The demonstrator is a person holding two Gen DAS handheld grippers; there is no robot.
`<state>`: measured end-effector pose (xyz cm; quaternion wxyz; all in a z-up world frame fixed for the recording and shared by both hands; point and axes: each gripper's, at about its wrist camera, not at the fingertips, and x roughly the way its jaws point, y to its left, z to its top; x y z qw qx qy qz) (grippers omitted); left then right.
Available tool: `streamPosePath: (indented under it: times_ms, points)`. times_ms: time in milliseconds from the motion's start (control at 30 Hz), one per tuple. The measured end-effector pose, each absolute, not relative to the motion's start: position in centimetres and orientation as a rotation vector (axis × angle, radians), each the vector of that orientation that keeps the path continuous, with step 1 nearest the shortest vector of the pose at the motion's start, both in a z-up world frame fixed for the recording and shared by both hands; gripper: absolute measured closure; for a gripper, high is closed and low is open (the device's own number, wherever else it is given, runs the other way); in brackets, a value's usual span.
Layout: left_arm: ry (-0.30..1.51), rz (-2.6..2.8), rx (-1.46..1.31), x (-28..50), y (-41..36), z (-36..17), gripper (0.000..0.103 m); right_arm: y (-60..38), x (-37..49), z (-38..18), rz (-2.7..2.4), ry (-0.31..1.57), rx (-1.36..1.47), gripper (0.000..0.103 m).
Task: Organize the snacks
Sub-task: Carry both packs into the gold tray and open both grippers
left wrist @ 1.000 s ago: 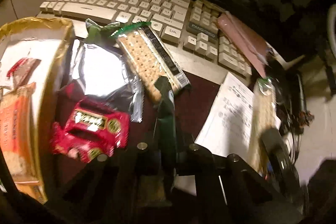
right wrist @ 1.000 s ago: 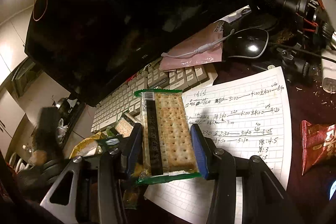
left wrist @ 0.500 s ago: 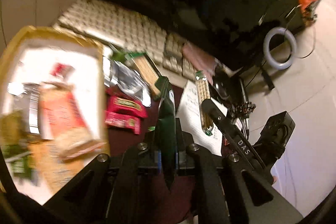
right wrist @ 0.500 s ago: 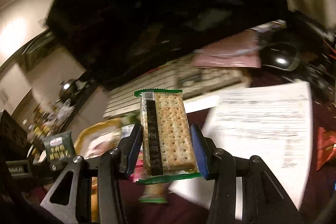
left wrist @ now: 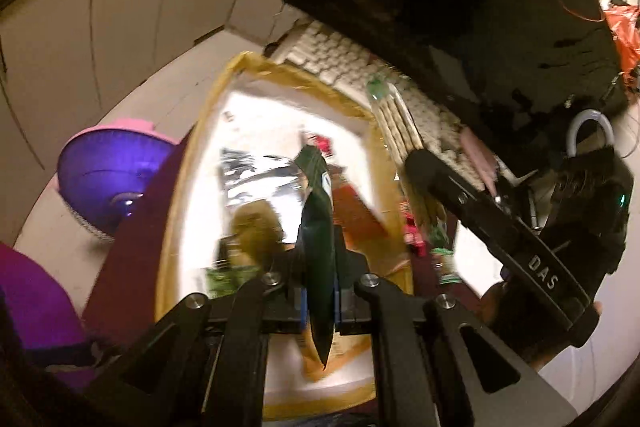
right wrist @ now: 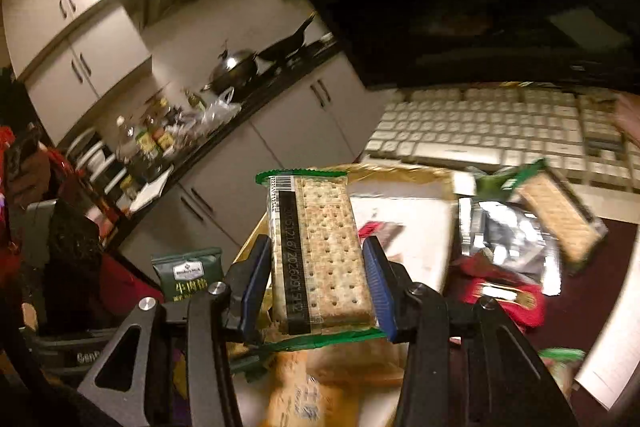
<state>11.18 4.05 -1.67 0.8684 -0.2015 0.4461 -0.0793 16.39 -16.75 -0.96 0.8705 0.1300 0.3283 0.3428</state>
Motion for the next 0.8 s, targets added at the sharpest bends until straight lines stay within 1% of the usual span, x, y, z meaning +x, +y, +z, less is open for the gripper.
streamPosePath:
  times_ms: [200, 567, 700, 733, 767, 800]
  points:
    - [0.951, -0.158, -0.387, 11.6, 4.3, -2.7, 0.093, -14.4, 17.3, -2.5, 0.650, 0.731, 0.189, 0.057]
    - [0.953, -0.119, -0.341, 11.9, 4.0, -3.8, 0.093, -15.0, 17.6, -3.4, 0.617, 0.769, 0.207, 0.057]
    - [0.938, -0.101, -0.309, 11.6, 3.9, -3.6, 0.082, -14.9, 17.4, -3.1, 0.625, 0.753, 0.212, 0.056]
    - [0.935, -0.099, -0.301, 11.6, 3.8, -3.5, 0.073, -15.0, 17.2, -2.9, 0.627, 0.748, 0.210, 0.055]
    - [0.928, -0.092, -0.294, 11.5, 3.7, -3.4, 0.062, -14.9, 17.2, -2.8, 0.625, 0.743, 0.209, 0.053]
    - [0.915, -0.086, -0.288, 11.3, 3.7, -3.2, 0.057, -15.1, 17.0, -2.6, 0.620, 0.736, 0.209, 0.052]
